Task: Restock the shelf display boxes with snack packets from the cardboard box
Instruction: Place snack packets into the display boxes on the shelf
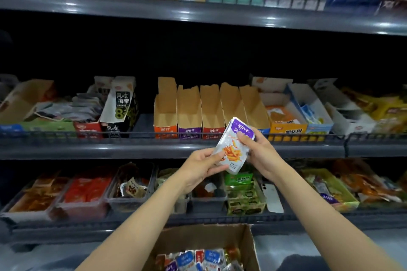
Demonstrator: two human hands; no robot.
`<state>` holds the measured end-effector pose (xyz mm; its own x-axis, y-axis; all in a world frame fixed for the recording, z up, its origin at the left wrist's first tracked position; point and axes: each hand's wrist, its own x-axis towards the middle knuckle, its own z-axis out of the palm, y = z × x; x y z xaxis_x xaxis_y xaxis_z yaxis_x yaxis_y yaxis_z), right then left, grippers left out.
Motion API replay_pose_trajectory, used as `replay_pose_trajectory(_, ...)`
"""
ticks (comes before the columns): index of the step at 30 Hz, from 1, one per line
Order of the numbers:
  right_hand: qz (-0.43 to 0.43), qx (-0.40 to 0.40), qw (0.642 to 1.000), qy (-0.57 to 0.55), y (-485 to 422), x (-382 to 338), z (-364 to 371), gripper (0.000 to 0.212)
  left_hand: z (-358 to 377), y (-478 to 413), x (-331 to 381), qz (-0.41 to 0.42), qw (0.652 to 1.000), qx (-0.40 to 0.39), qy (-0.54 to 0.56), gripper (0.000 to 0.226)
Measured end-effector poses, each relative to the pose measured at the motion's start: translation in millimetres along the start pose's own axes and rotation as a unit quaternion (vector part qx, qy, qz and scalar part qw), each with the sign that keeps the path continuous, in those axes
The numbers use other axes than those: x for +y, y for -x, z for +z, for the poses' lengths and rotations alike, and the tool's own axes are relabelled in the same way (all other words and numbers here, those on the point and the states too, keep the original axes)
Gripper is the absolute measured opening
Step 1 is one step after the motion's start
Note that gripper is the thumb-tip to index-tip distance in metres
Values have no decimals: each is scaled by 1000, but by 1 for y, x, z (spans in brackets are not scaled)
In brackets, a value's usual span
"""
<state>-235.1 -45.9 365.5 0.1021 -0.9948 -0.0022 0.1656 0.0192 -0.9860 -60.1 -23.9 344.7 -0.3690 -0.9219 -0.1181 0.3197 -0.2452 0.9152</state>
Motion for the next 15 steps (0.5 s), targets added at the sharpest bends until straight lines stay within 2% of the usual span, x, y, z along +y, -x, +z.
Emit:
replay_pose_trajectory(4, -5, -31, 997, 73, -24, -24, 6, 39, -11, -14, 25, 15, 999, 38, -18, 23)
replay_pose_trajectory(9, 13, -78, 992, 95, -61, -50, 24, 39, -32, -27, 57, 41, 998, 51, -17, 20)
replay_pose_trajectory(15, 0, -111, 977, 183, -101, -70, 49, 48, -63, -42, 88, 67, 992, 58, -95, 22)
